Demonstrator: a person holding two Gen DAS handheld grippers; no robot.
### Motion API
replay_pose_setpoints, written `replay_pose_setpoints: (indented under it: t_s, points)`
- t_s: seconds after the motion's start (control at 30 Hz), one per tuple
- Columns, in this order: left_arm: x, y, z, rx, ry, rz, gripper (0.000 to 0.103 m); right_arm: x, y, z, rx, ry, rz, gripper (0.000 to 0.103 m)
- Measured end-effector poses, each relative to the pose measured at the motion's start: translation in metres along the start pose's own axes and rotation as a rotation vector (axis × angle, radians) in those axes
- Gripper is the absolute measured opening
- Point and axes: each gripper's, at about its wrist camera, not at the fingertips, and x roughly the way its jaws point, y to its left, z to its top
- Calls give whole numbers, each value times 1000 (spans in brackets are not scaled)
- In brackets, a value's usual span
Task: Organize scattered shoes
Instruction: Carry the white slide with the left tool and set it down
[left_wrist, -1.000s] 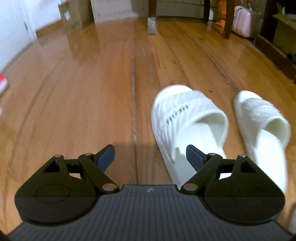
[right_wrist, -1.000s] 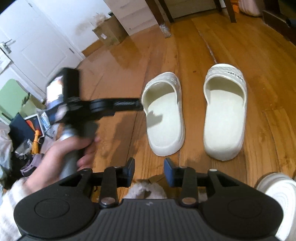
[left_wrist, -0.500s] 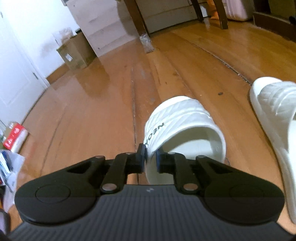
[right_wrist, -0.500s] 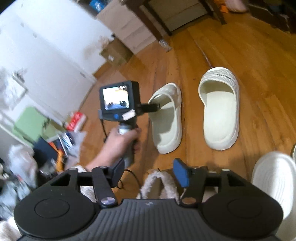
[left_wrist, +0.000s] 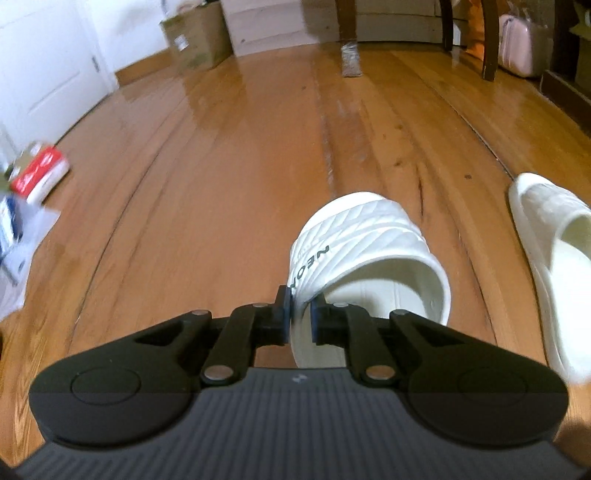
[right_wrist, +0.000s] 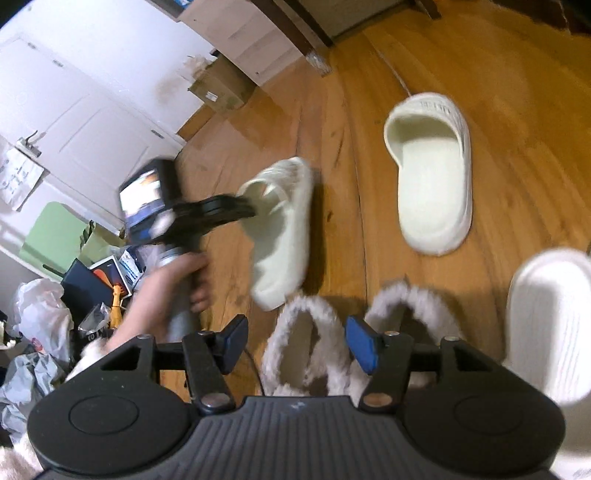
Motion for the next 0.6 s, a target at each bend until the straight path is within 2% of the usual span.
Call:
replay_pose_setpoints:
  t_s: [0.1,0.3,0.47,0.53,0.57,0.6]
  points:
    - [-23,20,-24,1,19,-4,12,7,2,-7,8,14,4,60]
    - [-42,48,-53,-8,50,-27,13,24,25,-20,-26,40,22,60]
    - [-42,58,-74,-31,143,-56,14,34,48,-31,-87,72,40,60]
    - [-44,55,-88,35,201,-37,18,36,57,-35,-122,91,36,60]
    - [-44,54,-93,58,229,-29,25,37,63,-37,-145,106,31,60]
    - [-45,54,-96,70,256,-23,43,38,69,-39,-169,120,26,60]
